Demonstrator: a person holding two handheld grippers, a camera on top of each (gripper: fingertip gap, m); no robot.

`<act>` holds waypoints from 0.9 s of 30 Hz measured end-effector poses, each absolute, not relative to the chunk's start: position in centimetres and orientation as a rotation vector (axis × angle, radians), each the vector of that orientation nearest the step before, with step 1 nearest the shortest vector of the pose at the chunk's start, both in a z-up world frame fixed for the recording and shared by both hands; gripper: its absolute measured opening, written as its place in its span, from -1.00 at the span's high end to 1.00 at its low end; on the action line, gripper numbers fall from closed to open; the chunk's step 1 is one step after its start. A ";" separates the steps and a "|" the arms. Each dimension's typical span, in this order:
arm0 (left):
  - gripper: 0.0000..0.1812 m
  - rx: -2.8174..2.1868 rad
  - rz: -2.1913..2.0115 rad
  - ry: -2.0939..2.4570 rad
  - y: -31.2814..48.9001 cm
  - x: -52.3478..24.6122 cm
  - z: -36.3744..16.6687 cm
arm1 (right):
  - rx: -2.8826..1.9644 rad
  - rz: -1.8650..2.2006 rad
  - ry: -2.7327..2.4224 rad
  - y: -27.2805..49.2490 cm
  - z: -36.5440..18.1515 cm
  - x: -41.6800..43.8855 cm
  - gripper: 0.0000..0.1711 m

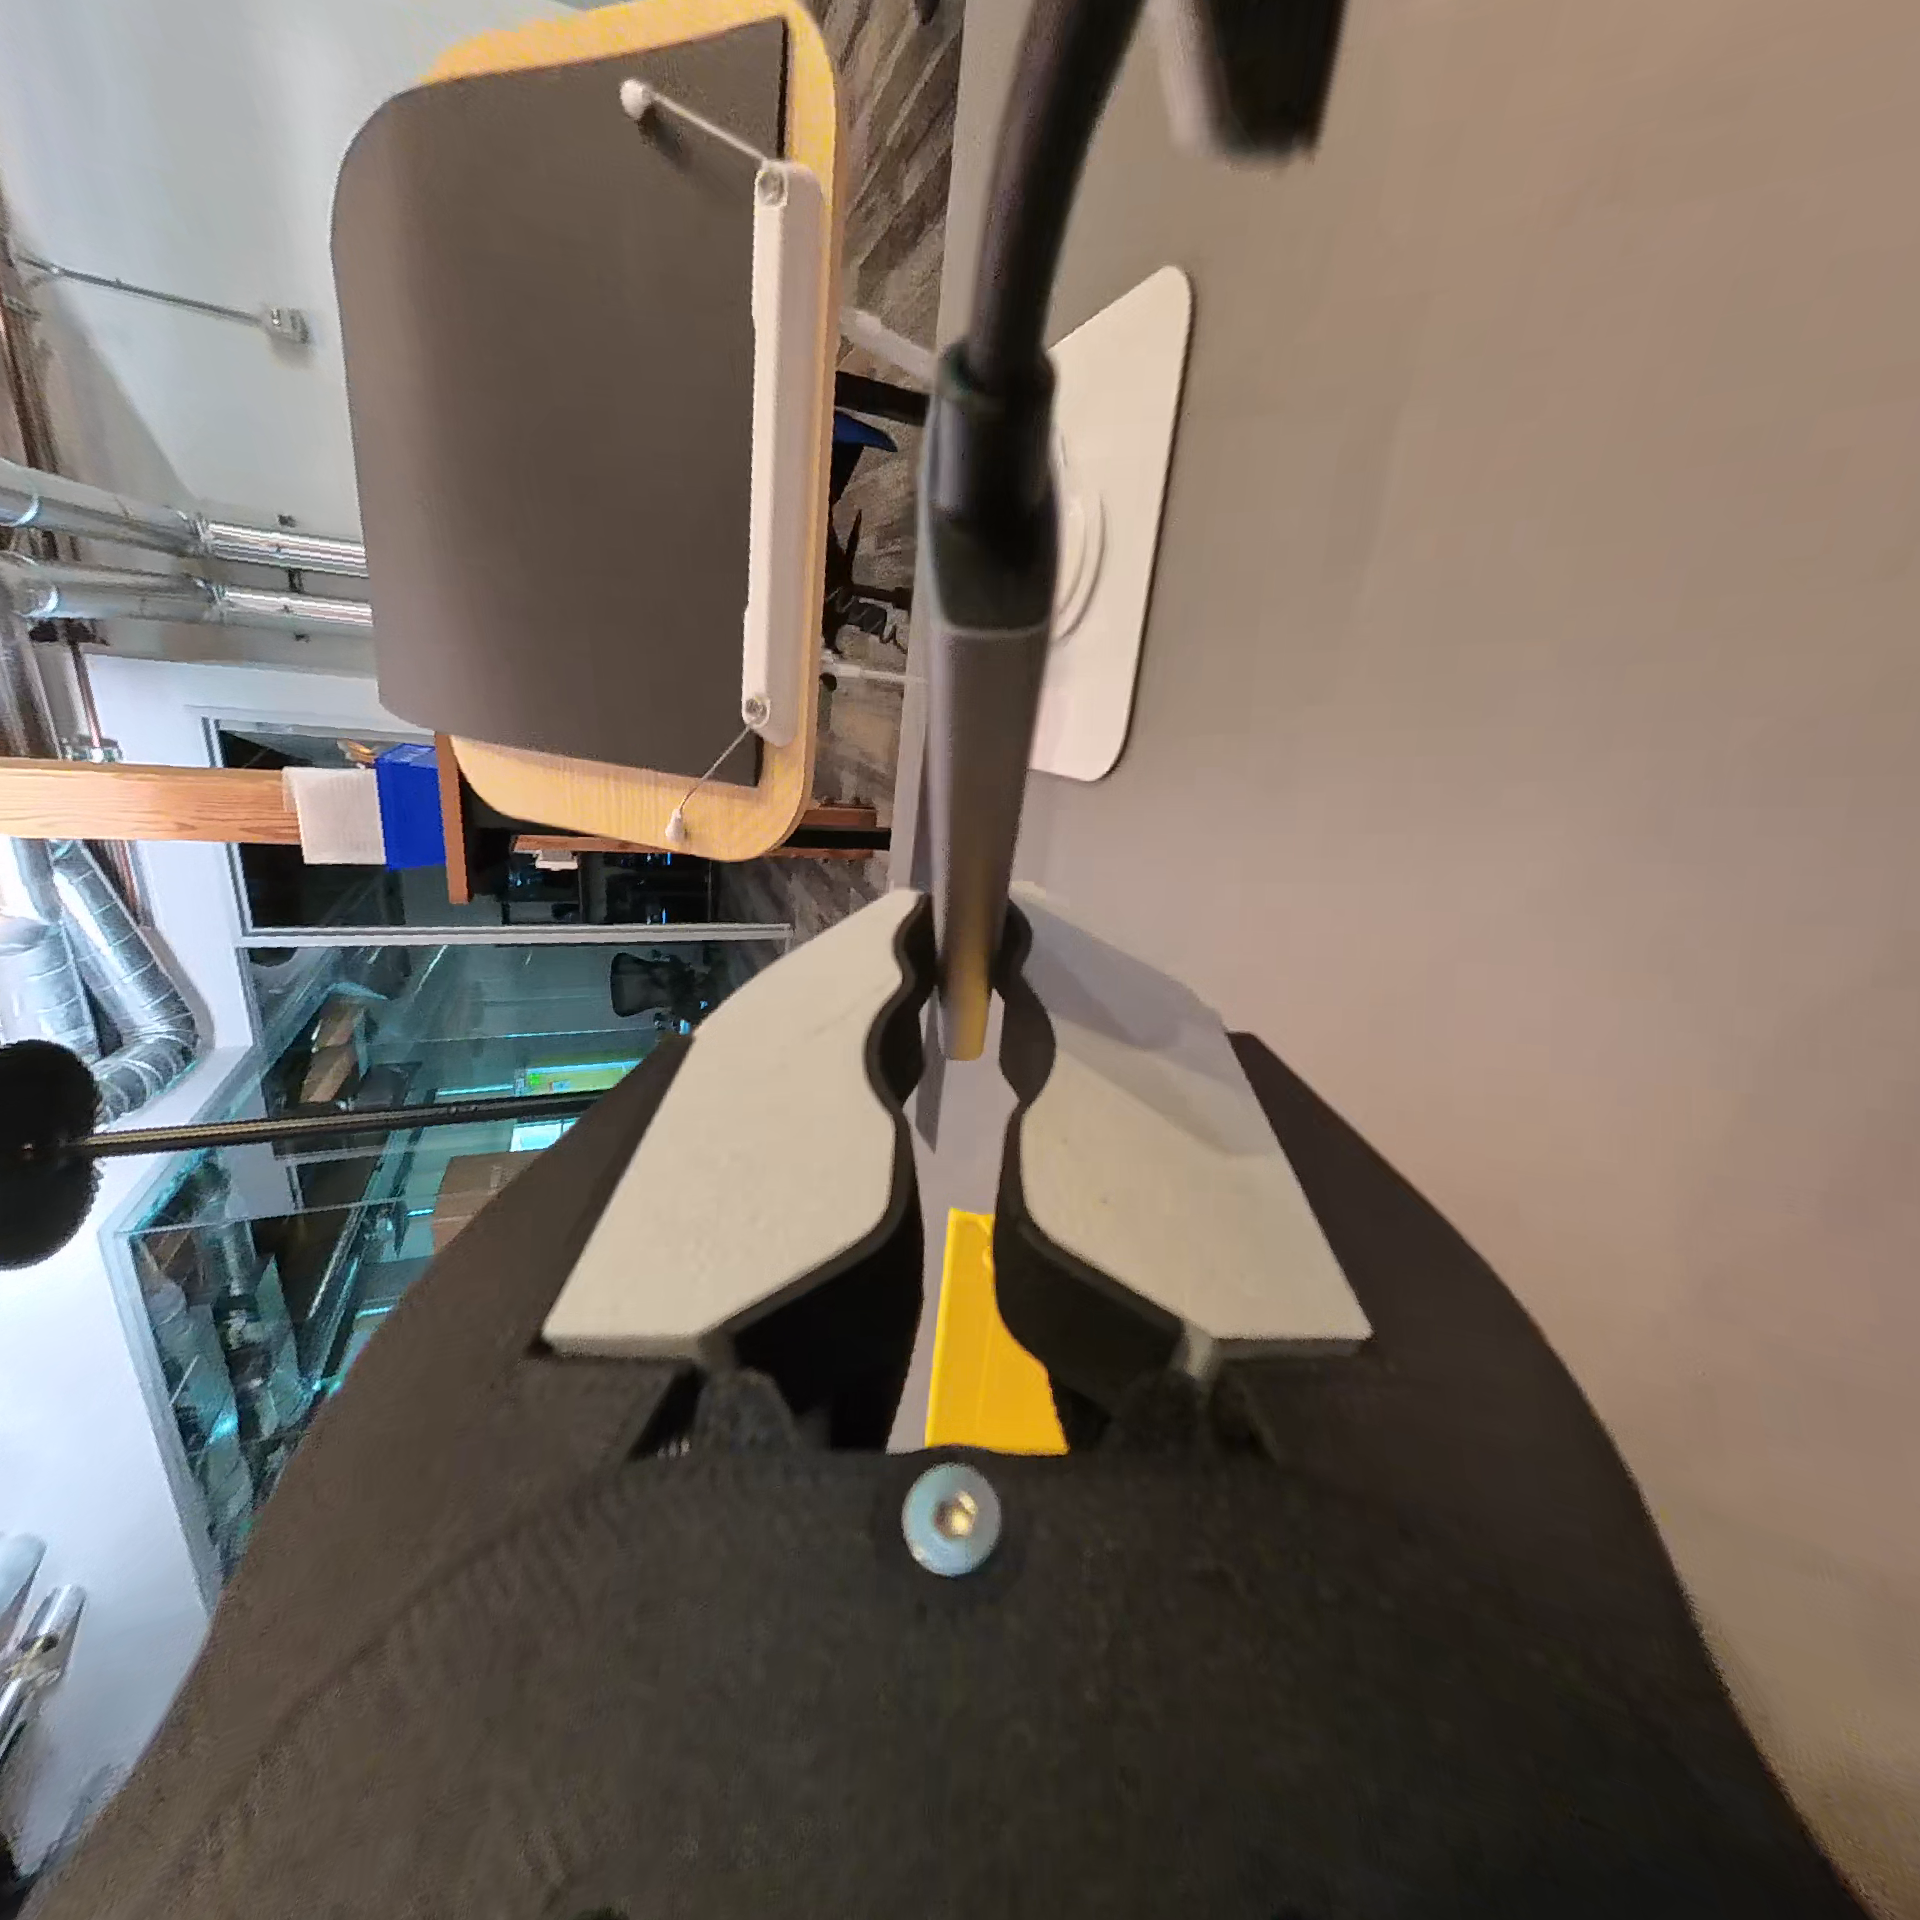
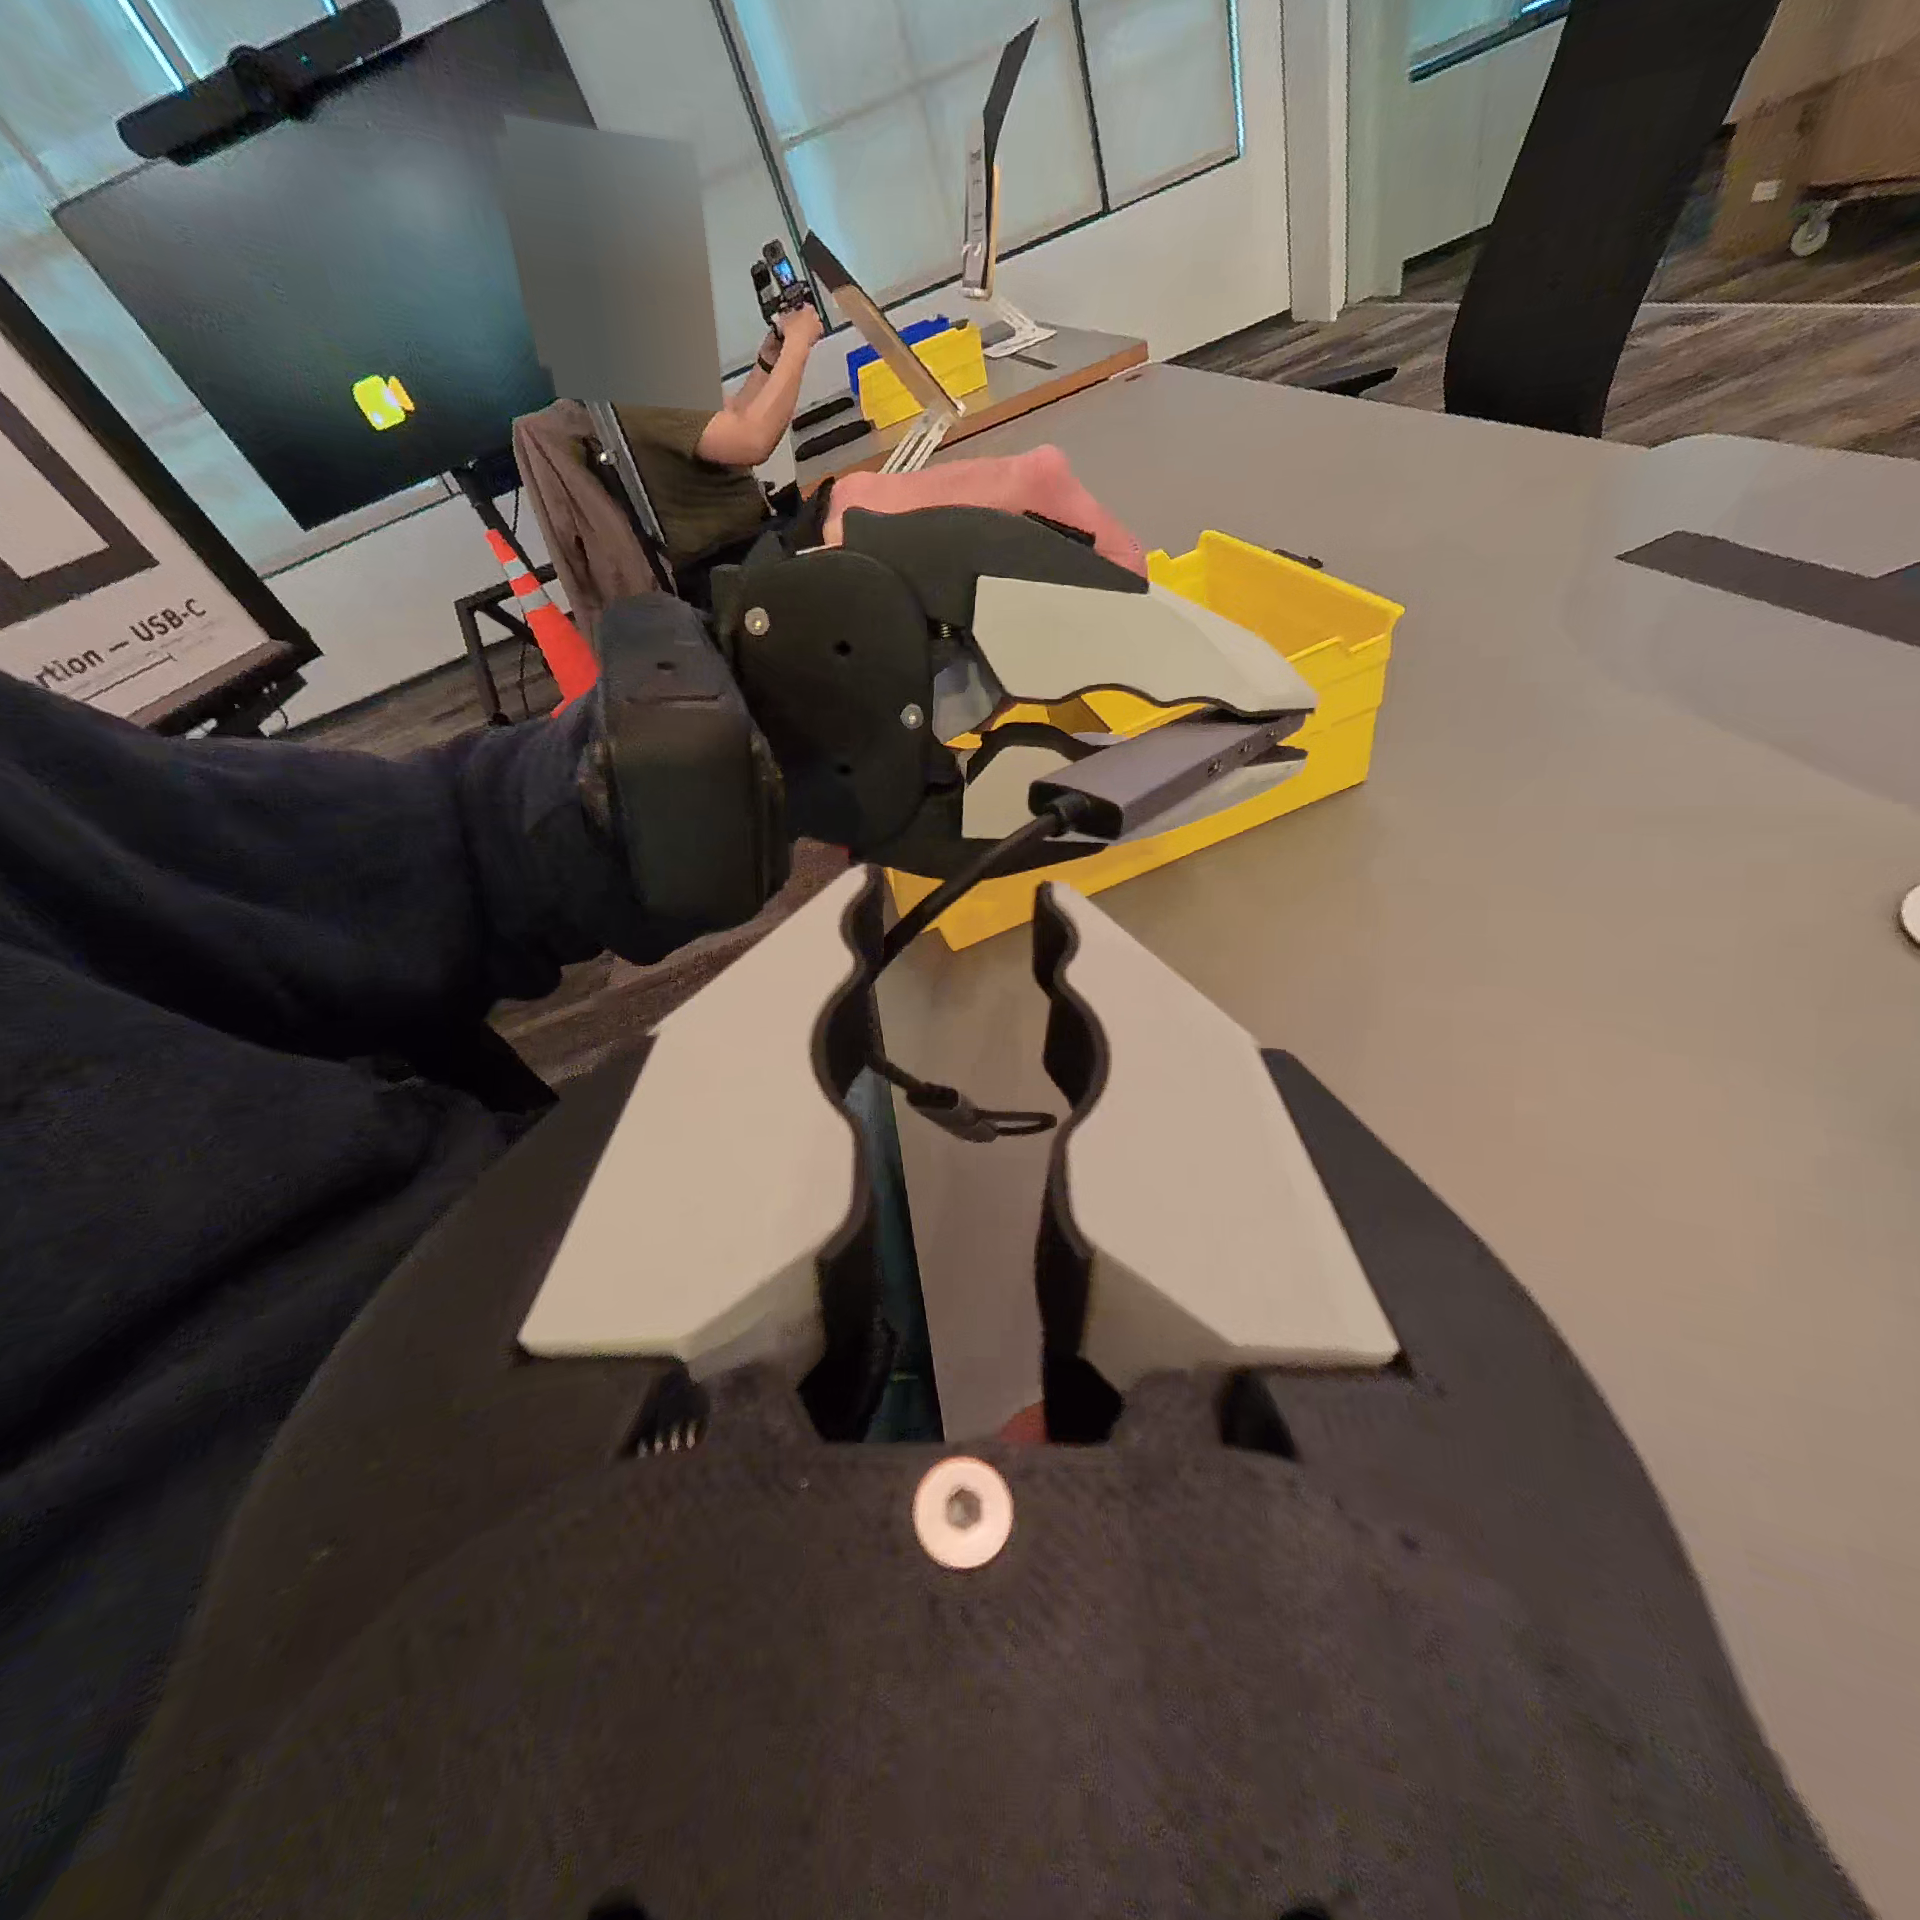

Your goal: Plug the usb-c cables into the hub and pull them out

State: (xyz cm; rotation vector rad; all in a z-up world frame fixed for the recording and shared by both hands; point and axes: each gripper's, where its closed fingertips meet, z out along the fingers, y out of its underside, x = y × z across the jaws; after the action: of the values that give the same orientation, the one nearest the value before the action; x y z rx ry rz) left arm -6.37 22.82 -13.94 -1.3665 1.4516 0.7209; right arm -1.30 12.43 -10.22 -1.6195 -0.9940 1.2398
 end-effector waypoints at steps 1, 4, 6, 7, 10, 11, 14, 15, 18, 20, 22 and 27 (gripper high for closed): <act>0.90 -1.361 0.720 1.454 22.7 -6.2 -13.9 | -1.616 1.251 -0.983 12.5 -10.3 -1.5 0.81; 0.90 -1.348 0.744 1.458 22.8 -6.2 -13.8 | -1.612 1.224 -0.991 12.7 -10.5 -1.5 0.95; 0.89 -1.326 0.713 1.432 22.8 -6.1 -13.3 | -1.602 1.164 -0.986 13.3 -10.3 -0.7 1.00; 0.85 -1.315 0.680 1.417 22.7 -5.9 -13.0 | -1.596 1.138 -0.989 13.5 -10.1 -0.2 1.00; 0.59 -1.283 0.591 1.399 22.3 -5.4 -12.0 | -1.578 1.015 -0.996 14.6 -8.8 2.0 1.00; 0.51 -1.275 0.582 1.386 22.2 -5.4 -11.5 | -1.575 0.963 -0.995 15.1 -8.2 3.0 1.00; 0.45 -1.256 0.577 1.355 22.2 -6.1 -10.1 | -1.574 0.815 -0.959 17.1 -6.0 7.3 1.00; 0.45 -1.257 0.577 1.348 22.2 -6.4 -9.8 | -1.574 0.768 -0.936 18.0 -5.1 9.1 1.00; 0.46 -1.272 0.600 1.328 22.5 -7.7 -9.3 | -1.592 0.625 -0.867 20.5 -2.8 15.1 1.00; 0.46 -1.284 0.623 1.323 22.8 -8.5 -9.4 | -1.611 0.568 -0.813 22.1 -1.6 19.2 1.00; 0.48 -1.303 0.642 1.325 23.0 -9.3 -9.8 | -1.633 0.501 -0.748 23.9 -1.0 23.5 1.00; 0.51 -1.363 0.670 1.340 23.1 -11.3 -11.5 | -1.753 0.487 -0.641 27.6 -4.0 31.6 1.00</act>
State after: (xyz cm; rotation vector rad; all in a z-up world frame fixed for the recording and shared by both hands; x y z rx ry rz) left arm -11.33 23.13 -11.46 -1.3631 1.3401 0.6701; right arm 31.60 27.57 -3.96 -1.7527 -0.6413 0.4869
